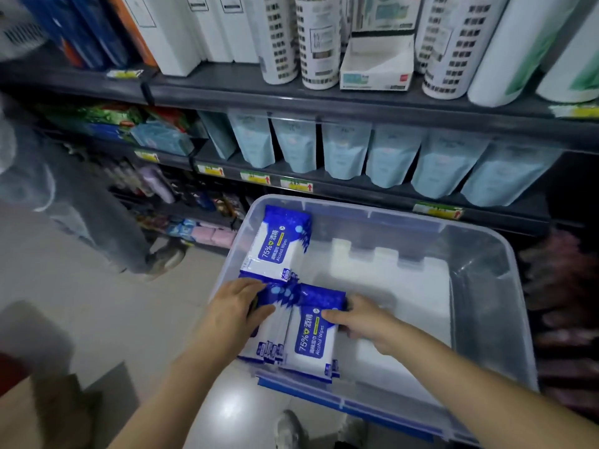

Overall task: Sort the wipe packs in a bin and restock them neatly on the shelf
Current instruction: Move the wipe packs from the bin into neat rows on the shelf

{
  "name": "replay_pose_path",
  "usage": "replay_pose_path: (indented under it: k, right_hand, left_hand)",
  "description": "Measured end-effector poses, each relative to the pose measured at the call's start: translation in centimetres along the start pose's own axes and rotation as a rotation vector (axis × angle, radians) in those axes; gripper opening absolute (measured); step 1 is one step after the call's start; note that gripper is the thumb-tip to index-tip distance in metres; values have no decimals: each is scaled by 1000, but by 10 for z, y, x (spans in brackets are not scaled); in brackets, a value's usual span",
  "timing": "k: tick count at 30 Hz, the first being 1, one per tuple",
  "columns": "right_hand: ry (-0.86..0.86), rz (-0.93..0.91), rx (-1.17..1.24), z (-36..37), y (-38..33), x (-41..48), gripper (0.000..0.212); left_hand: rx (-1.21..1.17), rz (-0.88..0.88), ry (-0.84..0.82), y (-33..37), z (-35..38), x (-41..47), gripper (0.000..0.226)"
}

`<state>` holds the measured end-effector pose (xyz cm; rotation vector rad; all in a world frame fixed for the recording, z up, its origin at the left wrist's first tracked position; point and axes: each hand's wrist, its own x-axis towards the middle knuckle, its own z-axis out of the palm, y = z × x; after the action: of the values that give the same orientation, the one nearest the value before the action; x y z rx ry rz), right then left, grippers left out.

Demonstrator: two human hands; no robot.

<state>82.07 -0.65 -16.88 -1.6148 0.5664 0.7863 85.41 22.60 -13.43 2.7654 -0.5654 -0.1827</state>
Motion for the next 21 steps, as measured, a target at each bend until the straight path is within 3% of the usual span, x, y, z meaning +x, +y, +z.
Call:
replay_pose_path:
  k: [6, 13, 21]
  right_hand:
    - [64, 76, 311, 16, -6, -4, 29]
    - [46, 59, 274, 32, -8, -14, 22]
    - [256, -110, 323, -3, -28, -55, 28]
  left_hand:
    - [-11, 5, 10, -1, 3, 2, 42]
    - [-45, 26, 51, -3, 6, 0, 42]
    - [-217, 51, 89, 13, -15, 2, 43]
